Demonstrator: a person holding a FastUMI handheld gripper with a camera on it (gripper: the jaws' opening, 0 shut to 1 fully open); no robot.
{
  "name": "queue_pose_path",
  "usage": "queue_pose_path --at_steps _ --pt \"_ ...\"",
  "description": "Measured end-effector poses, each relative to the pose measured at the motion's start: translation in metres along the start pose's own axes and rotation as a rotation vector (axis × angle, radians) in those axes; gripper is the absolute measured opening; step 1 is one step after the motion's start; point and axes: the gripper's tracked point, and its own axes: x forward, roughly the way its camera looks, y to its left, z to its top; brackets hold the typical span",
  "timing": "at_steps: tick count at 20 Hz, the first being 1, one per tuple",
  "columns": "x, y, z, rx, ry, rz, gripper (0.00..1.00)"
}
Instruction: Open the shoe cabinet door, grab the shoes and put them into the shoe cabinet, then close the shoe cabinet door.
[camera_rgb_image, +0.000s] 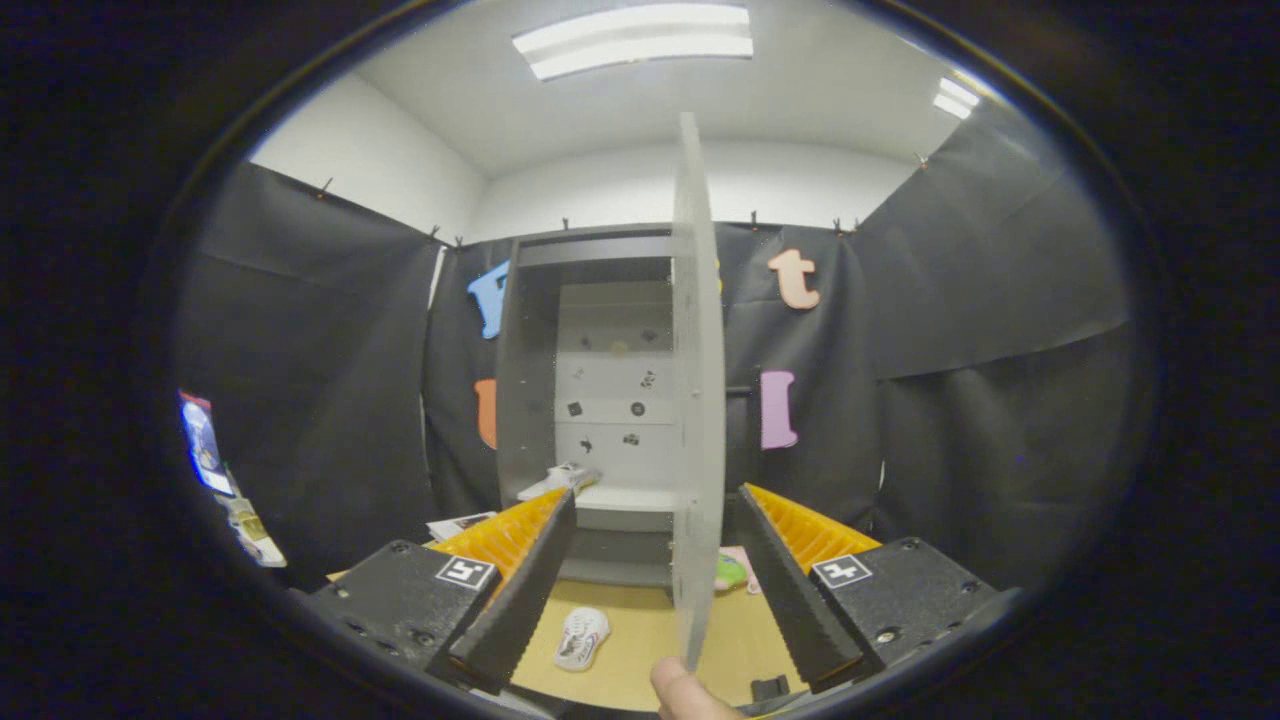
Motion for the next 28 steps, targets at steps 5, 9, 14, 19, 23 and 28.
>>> queue_pose_path --at_steps 5,9,14,19,23,28 --pt "0.014 0.036 -0.052 0.033 0.029 -0.008 1.00" --pt "0.053 0.052 -0.112 0.066 0.100 -0.047 1.00" --pt "0.105 0.079 -0.195 0.129 0.228 0.006 1.00" --pt "0.155 0.094 -0.281 0.175 0.390 0.019 1.00" --pt "0.191 0.098 -0.346 0.146 0.457 -0.030 0.99" --pt "0.201 0.126 -0.403 0.151 0.575 0.003 0.97"
